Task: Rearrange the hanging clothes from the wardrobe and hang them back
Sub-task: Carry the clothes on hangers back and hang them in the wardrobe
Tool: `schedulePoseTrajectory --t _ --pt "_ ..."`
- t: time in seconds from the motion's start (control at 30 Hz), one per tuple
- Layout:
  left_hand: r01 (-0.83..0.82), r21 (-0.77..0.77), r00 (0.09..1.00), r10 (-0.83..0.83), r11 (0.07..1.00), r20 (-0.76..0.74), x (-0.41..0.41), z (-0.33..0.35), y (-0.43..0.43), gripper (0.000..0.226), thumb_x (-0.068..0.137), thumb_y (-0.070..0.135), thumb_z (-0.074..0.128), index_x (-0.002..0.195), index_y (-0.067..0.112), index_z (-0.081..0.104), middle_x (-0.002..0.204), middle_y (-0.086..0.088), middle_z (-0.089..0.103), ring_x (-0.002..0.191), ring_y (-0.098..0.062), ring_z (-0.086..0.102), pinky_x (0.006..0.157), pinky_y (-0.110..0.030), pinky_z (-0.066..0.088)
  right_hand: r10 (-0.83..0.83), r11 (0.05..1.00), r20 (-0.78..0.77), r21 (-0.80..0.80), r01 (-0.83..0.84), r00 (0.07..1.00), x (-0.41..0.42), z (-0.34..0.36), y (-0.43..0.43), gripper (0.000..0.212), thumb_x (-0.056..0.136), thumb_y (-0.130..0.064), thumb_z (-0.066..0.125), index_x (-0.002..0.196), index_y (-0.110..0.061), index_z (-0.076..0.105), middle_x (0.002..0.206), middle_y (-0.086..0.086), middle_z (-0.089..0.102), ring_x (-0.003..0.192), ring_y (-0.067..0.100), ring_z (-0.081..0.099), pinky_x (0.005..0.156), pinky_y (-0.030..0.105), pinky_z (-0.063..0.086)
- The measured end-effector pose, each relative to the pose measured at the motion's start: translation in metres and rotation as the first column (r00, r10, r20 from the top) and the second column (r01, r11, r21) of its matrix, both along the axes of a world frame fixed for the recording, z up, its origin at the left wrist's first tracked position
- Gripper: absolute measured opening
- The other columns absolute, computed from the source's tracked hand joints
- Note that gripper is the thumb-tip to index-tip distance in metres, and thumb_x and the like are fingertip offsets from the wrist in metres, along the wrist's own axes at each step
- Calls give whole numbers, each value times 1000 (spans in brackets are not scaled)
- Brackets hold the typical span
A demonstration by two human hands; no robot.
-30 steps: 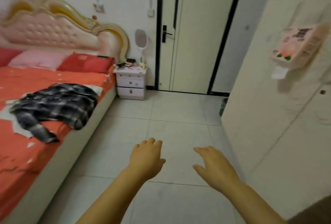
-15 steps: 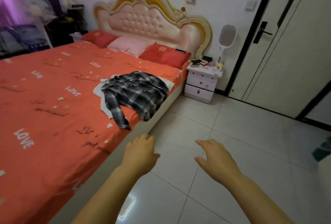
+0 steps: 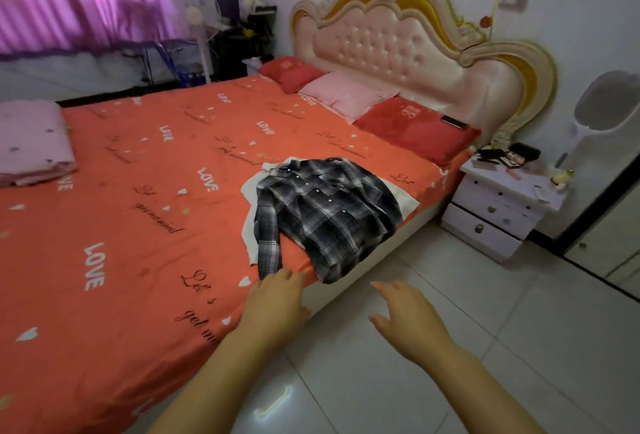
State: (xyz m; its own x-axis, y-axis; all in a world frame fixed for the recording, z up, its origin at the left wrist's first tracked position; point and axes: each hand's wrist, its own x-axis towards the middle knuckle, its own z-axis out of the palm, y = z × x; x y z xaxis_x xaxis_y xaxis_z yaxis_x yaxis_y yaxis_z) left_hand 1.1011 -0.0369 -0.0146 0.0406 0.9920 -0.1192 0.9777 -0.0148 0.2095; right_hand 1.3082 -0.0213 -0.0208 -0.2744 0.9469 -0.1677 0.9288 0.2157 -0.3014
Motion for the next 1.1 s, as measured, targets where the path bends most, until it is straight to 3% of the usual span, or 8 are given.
schedulePoseTrajectory --t 0.23,0.4,0.77,0.97,1.1 --pt "-119 -37 992 120 992 34 -11 -19 114 40 86 35 54 122 21 45 124 1 48 108 -22 50 84 -34 41 92 995 -12 -33 -92 996 -13 -16 136 55 92 -37 53 143 -26 33 136 0 45 124 17 42 101 27 37" --pt "-118 -51 993 119 992 15 -30 -48 225 55 90 37 52 139 20 33 136 0 41 121 -23 43 96 -36 37 132 990 26 -46 -130 991 -34 -33 253 59 92 -37 54 144 -24 31 137 1 43 123 18 43 102 30 38" --pt "-186 -85 982 187 979 3 -83 -47 435 53 89 38 54 135 17 37 133 -3 41 119 -26 45 95 -38 41 224 969 39 -117 -218 974 -94 -37 474 58 93 -37 52 145 -22 31 140 2 42 126 20 40 104 32 37" --pt "-285 -118 957 289 951 19 -109 -67 523 54 90 34 52 138 15 35 137 -5 39 121 -27 44 95 -39 41 361 924 52 -152 -350 931 -136 -54 589 58 91 -37 55 143 -21 34 139 6 43 127 25 41 105 39 37" --pt "-419 -178 899 434 890 54 -124 -90 586 57 90 35 53 139 16 33 141 -6 34 126 -27 38 99 -39 39 494 847 30 -243 -473 869 -175 -82 671 56 93 -36 53 143 -21 34 143 8 39 132 25 35 107 37 35"
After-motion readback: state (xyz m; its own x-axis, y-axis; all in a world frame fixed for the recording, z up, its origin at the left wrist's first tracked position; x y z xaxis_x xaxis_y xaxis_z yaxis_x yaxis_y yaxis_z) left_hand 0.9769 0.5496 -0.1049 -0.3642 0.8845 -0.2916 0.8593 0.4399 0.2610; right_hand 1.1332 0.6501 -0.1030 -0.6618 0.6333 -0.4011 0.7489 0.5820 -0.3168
